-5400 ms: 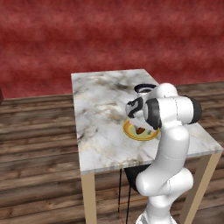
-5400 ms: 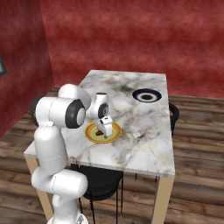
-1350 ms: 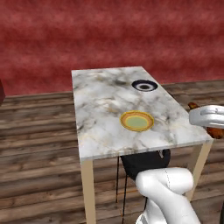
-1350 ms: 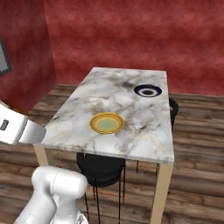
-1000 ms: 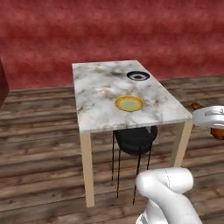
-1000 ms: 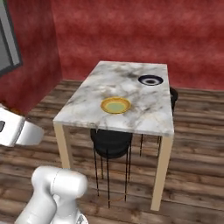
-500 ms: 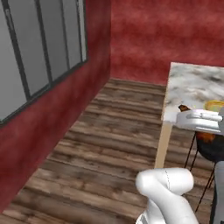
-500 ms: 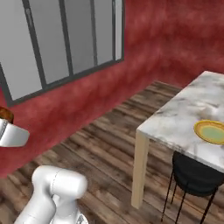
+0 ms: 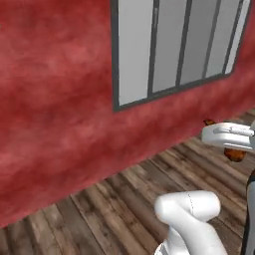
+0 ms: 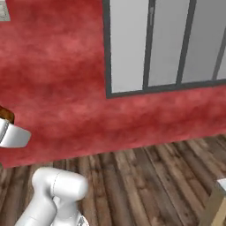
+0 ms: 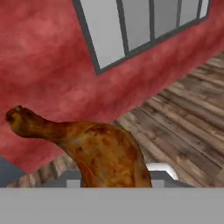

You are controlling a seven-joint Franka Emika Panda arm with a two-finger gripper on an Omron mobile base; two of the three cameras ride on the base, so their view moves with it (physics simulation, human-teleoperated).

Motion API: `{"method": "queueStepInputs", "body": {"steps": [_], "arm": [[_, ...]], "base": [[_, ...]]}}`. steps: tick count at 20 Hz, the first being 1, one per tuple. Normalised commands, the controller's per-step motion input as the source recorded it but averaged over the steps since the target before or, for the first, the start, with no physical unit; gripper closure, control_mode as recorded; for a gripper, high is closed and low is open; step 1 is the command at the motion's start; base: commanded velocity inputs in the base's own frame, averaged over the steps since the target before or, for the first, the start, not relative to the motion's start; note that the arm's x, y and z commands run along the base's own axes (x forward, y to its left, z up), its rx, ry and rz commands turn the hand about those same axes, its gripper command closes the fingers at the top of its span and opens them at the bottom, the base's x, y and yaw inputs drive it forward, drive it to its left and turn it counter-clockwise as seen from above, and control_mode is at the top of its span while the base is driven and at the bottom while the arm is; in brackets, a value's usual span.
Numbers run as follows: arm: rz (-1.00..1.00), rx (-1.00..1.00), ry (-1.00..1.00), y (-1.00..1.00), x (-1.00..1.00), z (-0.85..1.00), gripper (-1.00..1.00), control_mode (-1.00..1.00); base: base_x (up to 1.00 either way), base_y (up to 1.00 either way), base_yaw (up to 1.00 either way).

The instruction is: Transport the chicken drumstick and lemon wedge to the fridge. Place the chicken drumstick on the rack containing meat and place the lemon wedge on the rack containing the vegetable, ensuring meats and vegetables are on different racks.

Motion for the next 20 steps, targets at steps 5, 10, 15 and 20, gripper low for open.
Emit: {"method": "queueStepInputs", "body": {"steps": [5, 10, 15, 20], "arm": [[0.0, 0.0, 0.0, 0.0, 0.0, 0.0, 1.0, 1.0], [0.0, 0.0, 0.0, 0.0, 0.0, 0.0, 1.0, 1.0], [0.0, 0.0, 0.0, 0.0, 0.0, 0.0, 1.0, 1.0], [0.0, 0.0, 0.0, 0.0, 0.0, 0.0, 1.0, 1.0]], "base": [[-0.02, 0.01, 1.0], [0.0, 0.0, 1.0], [0.0, 0.0, 1.0], [0.04, 0.0, 1.0]]}}
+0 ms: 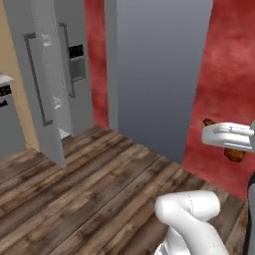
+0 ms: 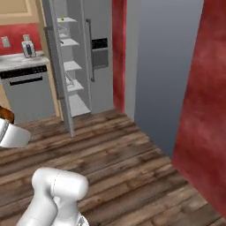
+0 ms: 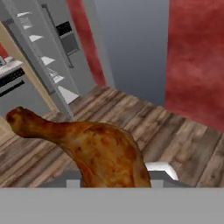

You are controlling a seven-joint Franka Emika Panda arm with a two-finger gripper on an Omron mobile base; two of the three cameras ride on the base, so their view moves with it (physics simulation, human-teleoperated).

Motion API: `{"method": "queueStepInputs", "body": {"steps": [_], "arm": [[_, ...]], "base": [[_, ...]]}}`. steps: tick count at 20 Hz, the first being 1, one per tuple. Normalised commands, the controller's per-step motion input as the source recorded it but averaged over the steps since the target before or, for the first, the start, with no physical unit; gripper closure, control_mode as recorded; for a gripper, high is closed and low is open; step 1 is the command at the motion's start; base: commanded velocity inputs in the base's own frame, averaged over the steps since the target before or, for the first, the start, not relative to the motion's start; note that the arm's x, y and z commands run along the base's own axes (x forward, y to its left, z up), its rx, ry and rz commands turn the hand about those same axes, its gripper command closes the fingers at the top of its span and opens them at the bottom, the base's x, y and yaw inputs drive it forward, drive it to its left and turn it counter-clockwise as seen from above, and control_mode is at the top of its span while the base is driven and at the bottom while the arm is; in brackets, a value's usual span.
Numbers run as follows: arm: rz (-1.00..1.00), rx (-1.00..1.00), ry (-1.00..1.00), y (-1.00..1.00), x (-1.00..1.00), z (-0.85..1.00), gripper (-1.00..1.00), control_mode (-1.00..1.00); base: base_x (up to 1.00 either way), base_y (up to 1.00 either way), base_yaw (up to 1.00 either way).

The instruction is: Transport the chicken drumstick and lemon wedge to the fridge. Place the chicken drumstick on the rack containing meat and place the lemon wedge on the rack containing the vegetable, ensuring meats and vegetables are on different racks.

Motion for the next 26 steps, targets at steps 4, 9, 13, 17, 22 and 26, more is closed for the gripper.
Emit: {"method": "queueStepInputs", "body": {"steps": [4, 9, 13, 17, 22, 26], "arm": [[0.0, 0.0, 0.0, 0.0, 0.0, 0.0, 1.0, 1.0], [0.0, 0.0, 0.0, 0.0, 0.0, 0.0, 1.0, 1.0], [0.0, 0.0, 0.0, 0.0, 0.0, 0.0, 1.0, 1.0], [0.0, 0.0, 0.0, 0.0, 0.0, 0.0, 1.0, 1.0], [0.0, 0.0, 0.0, 0.0, 0.0, 0.0, 1.0, 1.0], [0.0, 0.0, 0.0, 0.0, 0.0, 0.0, 1.0, 1.0]], "base": [[0.32, -0.13, 0.94], [0.79, -0.72, 0.65], [1.0, -0.85, 0.54], [1.0, -1.0, 0.39], [1.0, -1.0, 0.29], [1.0, -1.0, 0.25]]}}
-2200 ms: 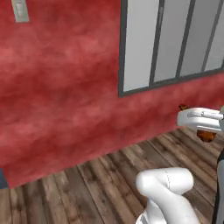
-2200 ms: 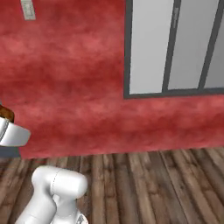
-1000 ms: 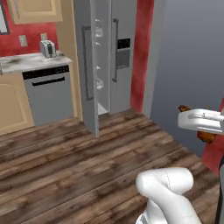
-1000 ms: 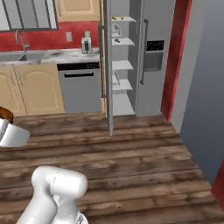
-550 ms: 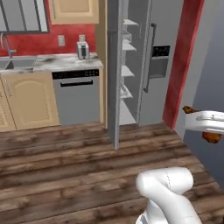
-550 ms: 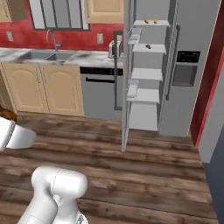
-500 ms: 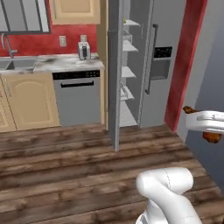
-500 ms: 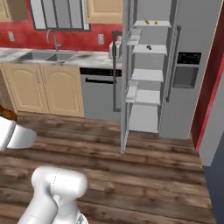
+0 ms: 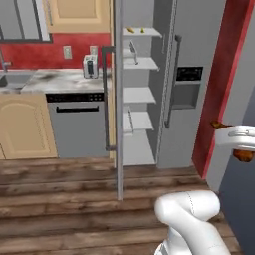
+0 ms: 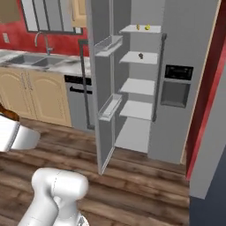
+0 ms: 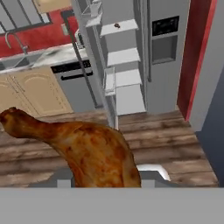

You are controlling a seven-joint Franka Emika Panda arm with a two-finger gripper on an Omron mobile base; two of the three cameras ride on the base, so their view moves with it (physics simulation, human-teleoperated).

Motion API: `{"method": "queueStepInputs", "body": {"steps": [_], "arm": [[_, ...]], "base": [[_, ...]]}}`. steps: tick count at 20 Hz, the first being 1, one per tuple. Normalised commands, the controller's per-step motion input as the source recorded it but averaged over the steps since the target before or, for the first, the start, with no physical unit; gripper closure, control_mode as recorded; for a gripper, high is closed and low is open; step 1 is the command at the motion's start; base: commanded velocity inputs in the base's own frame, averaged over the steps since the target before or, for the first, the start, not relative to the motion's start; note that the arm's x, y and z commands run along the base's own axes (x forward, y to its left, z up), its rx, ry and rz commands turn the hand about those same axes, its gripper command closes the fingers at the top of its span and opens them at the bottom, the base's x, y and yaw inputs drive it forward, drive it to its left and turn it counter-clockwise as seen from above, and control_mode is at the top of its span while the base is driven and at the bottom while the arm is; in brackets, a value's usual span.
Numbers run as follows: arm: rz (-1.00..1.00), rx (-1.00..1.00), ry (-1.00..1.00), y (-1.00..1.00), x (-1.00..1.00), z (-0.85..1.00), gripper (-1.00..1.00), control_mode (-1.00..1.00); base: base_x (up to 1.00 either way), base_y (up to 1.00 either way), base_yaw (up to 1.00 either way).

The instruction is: Transport the chicken drumstick and lemon wedge to the fridge. Place the chicken drumstick on the rack containing meat and place the lemon wedge on the rack containing the vegetable, ensuring meats and vegetables are on different racks.

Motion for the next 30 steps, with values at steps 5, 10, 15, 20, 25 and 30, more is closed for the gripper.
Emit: {"method": "queueStepInputs", "body": {"steps": [5, 10, 15, 20, 25, 30], "arm": [[0.0, 0.0, 0.0, 0.0, 0.0, 0.0, 1.0, 1.0], [0.0, 0.0, 0.0, 0.0, 0.0, 0.0, 1.0, 1.0], [0.0, 0.0, 0.0, 0.0, 0.0, 0.0, 1.0, 1.0], [0.0, 0.0, 0.0, 0.0, 0.0, 0.0, 1.0, 1.0], [0.0, 0.0, 0.0, 0.0, 0.0, 0.0, 1.0, 1.0], [0.0, 0.0, 0.0, 0.0, 0.0, 0.0, 1.0, 1.0]], "base": [[1.0, -1.0, 0.23], [1.0, -0.83, 0.23], [1.0, -0.23, 0.13], [1.0, -0.12, 0.11], [1.0, 0.17, 0.04], [1.0, 0.43, 0.0]]}}
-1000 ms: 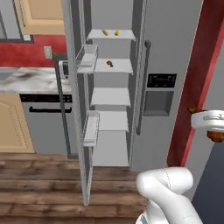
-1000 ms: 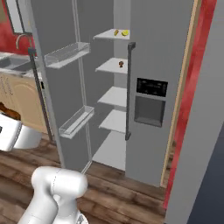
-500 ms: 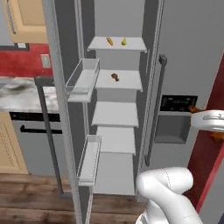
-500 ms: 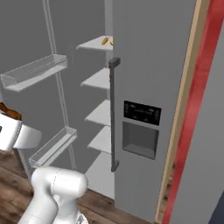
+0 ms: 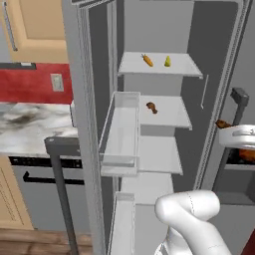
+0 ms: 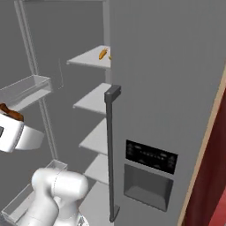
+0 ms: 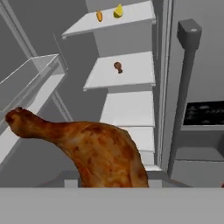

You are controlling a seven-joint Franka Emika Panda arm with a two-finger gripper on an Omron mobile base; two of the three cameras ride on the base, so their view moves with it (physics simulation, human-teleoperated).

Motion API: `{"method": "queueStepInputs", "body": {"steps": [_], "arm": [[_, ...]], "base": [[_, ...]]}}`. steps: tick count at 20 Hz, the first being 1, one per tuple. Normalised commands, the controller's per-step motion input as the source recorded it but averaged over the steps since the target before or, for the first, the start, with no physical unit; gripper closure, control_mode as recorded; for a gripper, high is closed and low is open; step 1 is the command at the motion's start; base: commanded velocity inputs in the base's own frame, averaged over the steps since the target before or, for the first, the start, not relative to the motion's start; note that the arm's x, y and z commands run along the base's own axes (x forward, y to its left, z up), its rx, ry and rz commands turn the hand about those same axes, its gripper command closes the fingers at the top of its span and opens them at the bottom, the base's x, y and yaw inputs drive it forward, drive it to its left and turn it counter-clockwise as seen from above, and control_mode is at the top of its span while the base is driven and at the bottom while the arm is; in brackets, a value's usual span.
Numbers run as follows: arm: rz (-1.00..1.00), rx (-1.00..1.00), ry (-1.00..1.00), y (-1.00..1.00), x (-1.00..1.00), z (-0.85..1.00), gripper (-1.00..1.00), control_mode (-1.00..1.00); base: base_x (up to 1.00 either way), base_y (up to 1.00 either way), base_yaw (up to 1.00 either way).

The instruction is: Transport the chicken drumstick and lemon wedge to the fridge. Place the chicken drumstick on the rack containing meat and place the lemon wedge on the rack containing the vegetable, ensuring meats and vegetables are on different racks.

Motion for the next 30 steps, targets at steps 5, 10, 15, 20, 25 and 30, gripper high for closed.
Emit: {"method": "queueStepInputs", "body": {"steps": [5, 10, 15, 20, 25, 30], "arm": [[0.0, 0.0, 0.0, 0.0, 0.0, 0.0, 1.0, 1.0], [0.0, 0.0, 0.0, 0.0, 0.0, 0.0, 1.0, 1.0], [0.0, 0.0, 0.0, 0.0, 0.0, 0.0, 1.0, 1.0], [0.0, 0.0, 0.0, 0.0, 0.0, 0.0, 1.0, 1.0], [0.0, 0.0, 0.0, 0.0, 0.0, 0.0, 1.0, 1.0], [0.0, 0.0, 0.0, 0.0, 0.0, 0.0, 1.0, 1.0]], "base": [[0.99, 0.02, 0.03], [1.0, -0.07, 0.16], [0.61, -0.13, 0.32], [0.32, -0.21, 0.35], [0.34, -0.13, 0.23], [0.35, 0.01, 0.02]]}}
